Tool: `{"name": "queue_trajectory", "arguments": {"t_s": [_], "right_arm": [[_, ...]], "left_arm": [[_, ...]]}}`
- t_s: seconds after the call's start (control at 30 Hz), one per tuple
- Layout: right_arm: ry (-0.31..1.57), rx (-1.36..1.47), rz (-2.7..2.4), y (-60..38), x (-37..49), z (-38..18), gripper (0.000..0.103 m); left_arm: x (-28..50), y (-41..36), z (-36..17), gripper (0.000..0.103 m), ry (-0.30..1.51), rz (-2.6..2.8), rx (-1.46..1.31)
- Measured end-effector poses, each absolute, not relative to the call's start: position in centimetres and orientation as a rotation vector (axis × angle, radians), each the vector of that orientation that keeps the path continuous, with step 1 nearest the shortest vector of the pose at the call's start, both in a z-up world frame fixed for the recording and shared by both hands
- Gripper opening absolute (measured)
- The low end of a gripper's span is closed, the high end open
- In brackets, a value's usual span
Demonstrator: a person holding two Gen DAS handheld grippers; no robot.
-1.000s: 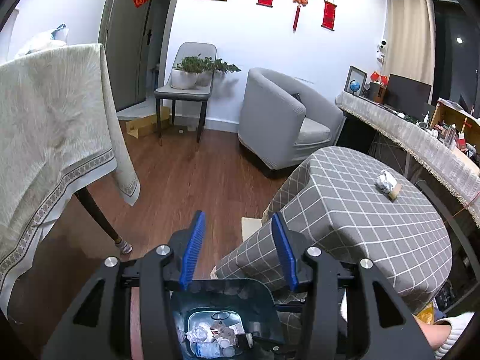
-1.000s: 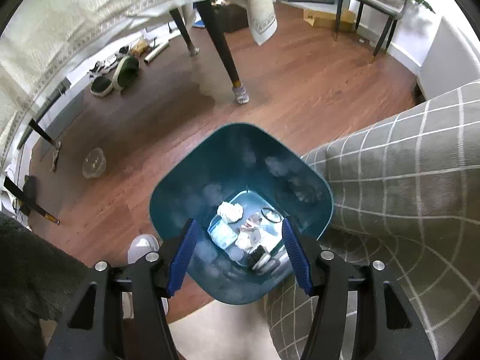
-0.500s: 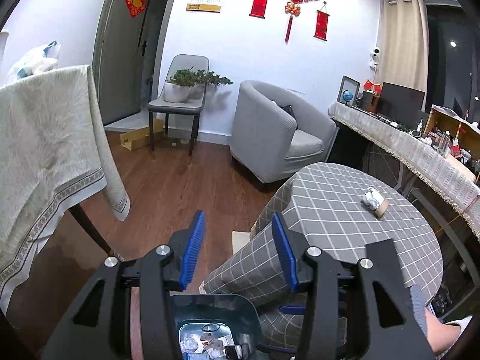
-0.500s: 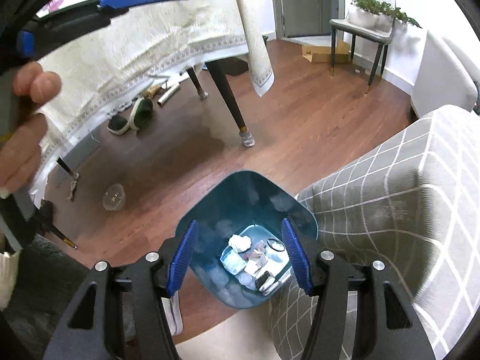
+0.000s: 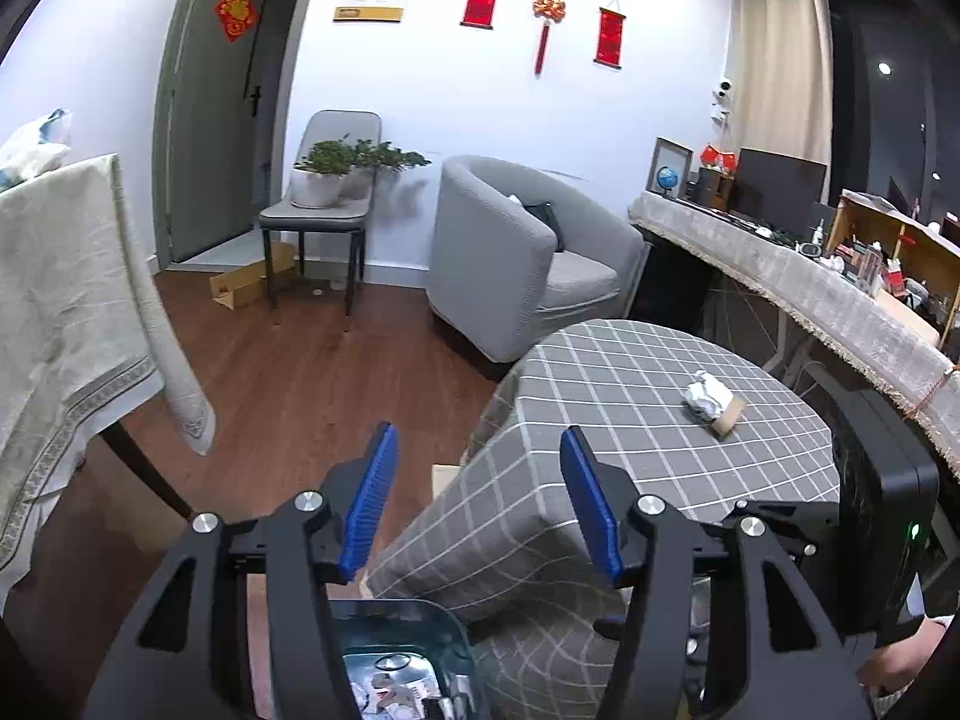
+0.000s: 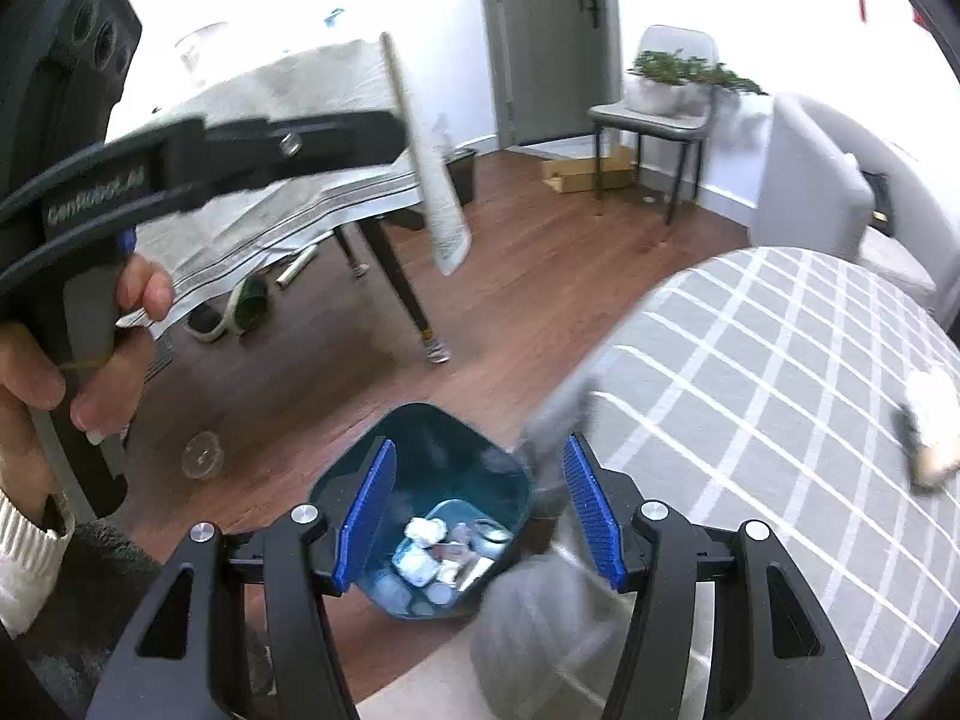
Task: Collect trash
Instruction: 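Move both tools back over the table toward the foil-wrapped tape roll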
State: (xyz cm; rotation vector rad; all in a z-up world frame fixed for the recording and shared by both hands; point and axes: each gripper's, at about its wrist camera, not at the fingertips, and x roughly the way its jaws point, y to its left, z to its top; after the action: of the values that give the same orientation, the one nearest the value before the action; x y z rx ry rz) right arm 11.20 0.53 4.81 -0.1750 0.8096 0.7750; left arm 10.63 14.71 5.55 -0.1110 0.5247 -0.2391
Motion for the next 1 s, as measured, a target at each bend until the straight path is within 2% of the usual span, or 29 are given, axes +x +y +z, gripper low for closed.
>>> {"name": "queue_trajectory", "arguments": {"t_s": [0.4, 0.53, 1.0], "right_arm": [[0.769, -0.144, 0.633, -6.5, 12.7, 5.2, 0.063], [0.754, -0.141, 0.592, -8.4, 13.3, 5.4, 0.069], [0.749, -0.165, 0.419, -15.7, 18.2, 4.9, 0.07]], "left_arm": [[12.6, 10.0, 5.1, 0.069, 0.539, -0.304, -0.111], [13.7, 8.4, 4.8, 0.069, 0.557, -0.327, -0.115], [18.9, 5.1, 2.6, 0.071, 0.665, -0.364, -0.147]]}}
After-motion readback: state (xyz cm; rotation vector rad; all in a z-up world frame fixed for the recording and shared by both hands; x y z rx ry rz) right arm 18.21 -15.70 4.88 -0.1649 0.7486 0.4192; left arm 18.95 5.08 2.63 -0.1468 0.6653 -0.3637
